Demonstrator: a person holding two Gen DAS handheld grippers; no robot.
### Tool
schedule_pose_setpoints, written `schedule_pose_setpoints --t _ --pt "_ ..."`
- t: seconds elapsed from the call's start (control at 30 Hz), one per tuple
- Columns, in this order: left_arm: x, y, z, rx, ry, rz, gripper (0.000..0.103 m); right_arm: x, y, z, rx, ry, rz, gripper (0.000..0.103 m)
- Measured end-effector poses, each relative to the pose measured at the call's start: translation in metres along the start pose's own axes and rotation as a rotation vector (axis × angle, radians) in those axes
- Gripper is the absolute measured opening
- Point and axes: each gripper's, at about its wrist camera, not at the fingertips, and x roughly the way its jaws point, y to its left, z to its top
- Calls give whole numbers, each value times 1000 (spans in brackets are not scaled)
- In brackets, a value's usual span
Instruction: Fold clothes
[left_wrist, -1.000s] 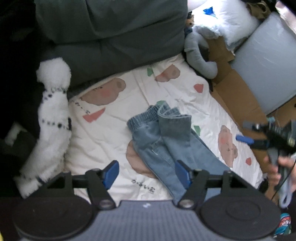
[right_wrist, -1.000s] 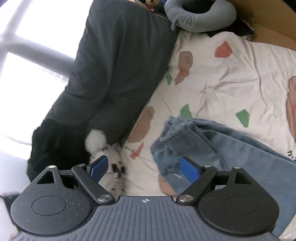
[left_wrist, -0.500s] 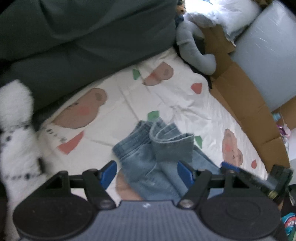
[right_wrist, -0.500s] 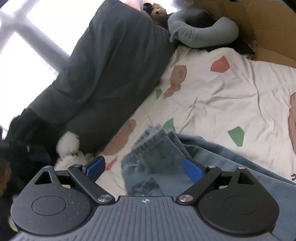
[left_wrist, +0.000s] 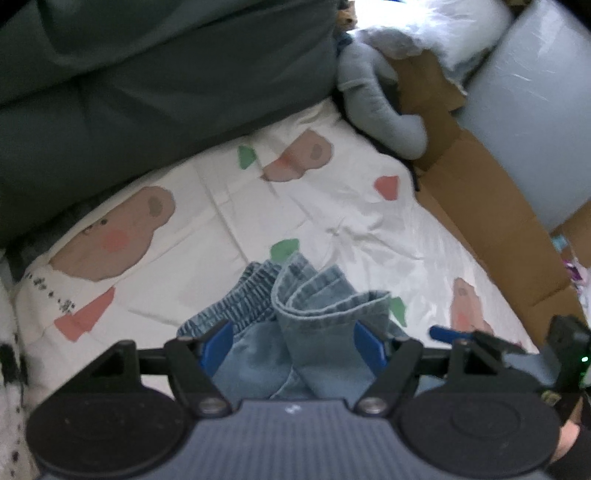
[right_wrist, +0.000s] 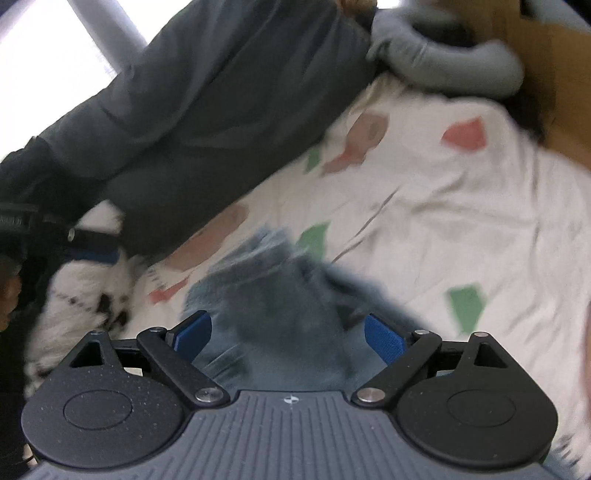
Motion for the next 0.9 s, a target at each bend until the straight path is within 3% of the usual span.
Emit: schedule_pose_setpoints --t 0.1,0.2,0.47,0.53,0.6,0.7,0.9 --pt "2 3 -6 -26 -67 -37 79 11 -2 10 -68 27 -18 81" --pt "7 9 -14 -89 -103 -28 79 20 -2 12 -91 21 24 77" --pt "24 34 -26 -186 -134 -65 79 58 2 -3 -105 73 61 73" --pt "29 37 -31 -195 -120 -81 79 66 3 -8 -112 103 71 66" --pt "31 35 -36 -163 -112 -94 79 69 5 -9 -127 125 80 40" --pt "31 35 -44 -129 -116 -100 79 60 12 -6 -139 119 72 13" --pt "28 44 -60 -128 -114 -145 79 47 42 1 -172 111 82 9"
